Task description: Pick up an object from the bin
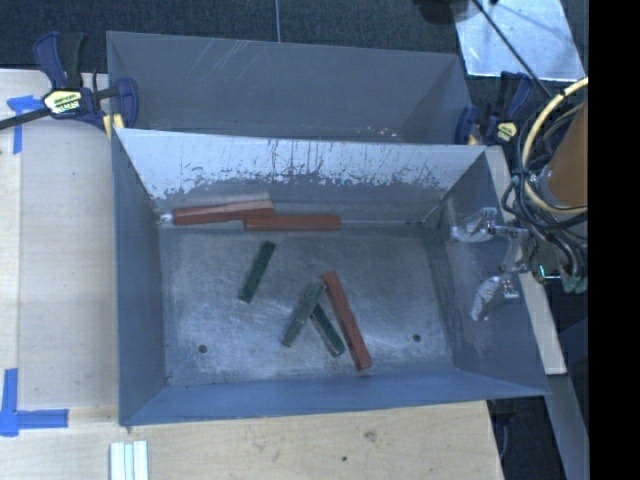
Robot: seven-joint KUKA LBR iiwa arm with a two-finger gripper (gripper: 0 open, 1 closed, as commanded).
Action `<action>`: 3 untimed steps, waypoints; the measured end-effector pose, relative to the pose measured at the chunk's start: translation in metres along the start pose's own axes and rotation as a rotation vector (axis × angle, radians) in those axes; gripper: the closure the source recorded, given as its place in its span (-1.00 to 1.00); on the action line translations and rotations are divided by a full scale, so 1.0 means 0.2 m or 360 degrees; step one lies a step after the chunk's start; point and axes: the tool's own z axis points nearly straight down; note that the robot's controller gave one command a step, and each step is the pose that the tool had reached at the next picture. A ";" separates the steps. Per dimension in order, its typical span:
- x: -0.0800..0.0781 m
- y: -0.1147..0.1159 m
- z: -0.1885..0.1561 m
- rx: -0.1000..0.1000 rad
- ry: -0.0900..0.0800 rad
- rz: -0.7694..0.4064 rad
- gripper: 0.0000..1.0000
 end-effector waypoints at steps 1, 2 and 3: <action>-0.01 -0.06 0.20 0.0002 -0.0009 -0.0105 -1.00; 0.10 0.16 0.54 0.0001 -0.0003 -0.0103 -1.00; 0.08 0.25 0.58 -0.0004 0.0008 -0.0362 -1.00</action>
Offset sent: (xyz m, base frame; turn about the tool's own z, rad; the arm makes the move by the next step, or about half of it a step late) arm -0.0246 0.0385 -0.1133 -0.0663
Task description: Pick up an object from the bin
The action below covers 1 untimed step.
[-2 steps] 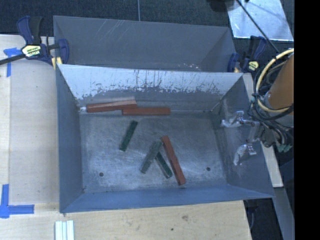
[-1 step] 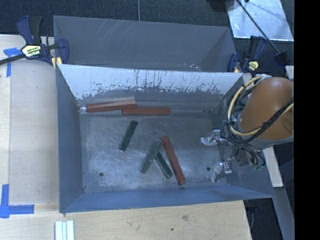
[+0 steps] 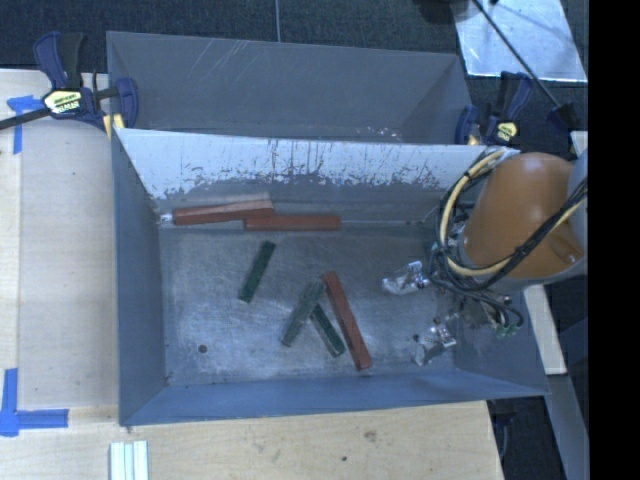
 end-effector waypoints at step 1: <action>-0.11 0.12 0.12 0.0005 -0.0010 -0.0224 -1.00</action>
Offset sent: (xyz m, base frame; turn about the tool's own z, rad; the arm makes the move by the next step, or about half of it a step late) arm 0.0518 0.0949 -0.0517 -0.0663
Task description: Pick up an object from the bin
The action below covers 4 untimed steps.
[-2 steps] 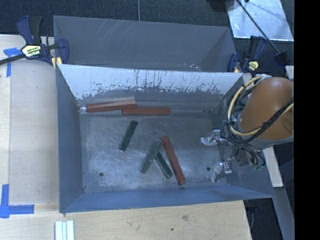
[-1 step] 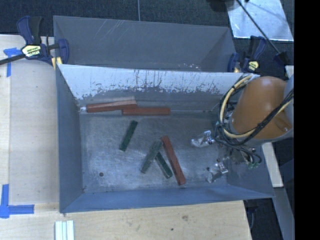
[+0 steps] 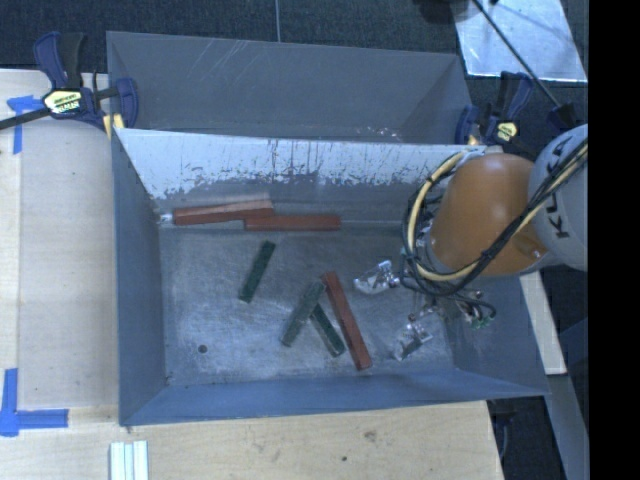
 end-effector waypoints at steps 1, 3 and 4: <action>-0.32 0.24 0.09 0.0009 -0.0040 0.0120 1.00; -0.31 0.24 0.11 0.0004 -0.0021 0.0117 -1.00; -0.37 0.43 0.09 0.0015 -0.0048 -0.0481 1.00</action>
Offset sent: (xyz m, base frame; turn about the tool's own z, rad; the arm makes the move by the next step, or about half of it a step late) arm 0.0000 0.0000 0.0000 0.0000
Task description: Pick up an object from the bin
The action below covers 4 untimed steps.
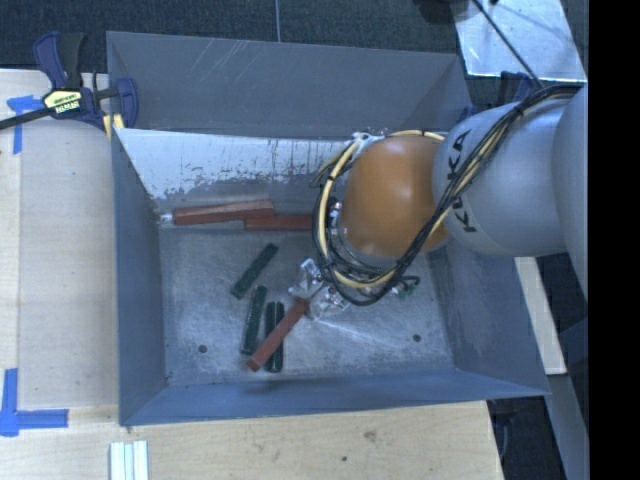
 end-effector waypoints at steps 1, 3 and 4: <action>0.00 0.00 0.00 0.0000 0.0000 -0.0001 1.00; 0.11 0.00 -0.63 -0.0024 0.0048 0.0100 1.00; 0.12 -0.05 -0.28 -0.0024 0.0049 0.0172 -1.00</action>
Offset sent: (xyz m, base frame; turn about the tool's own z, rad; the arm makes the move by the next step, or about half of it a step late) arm -0.0230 -0.0137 0.1245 0.0638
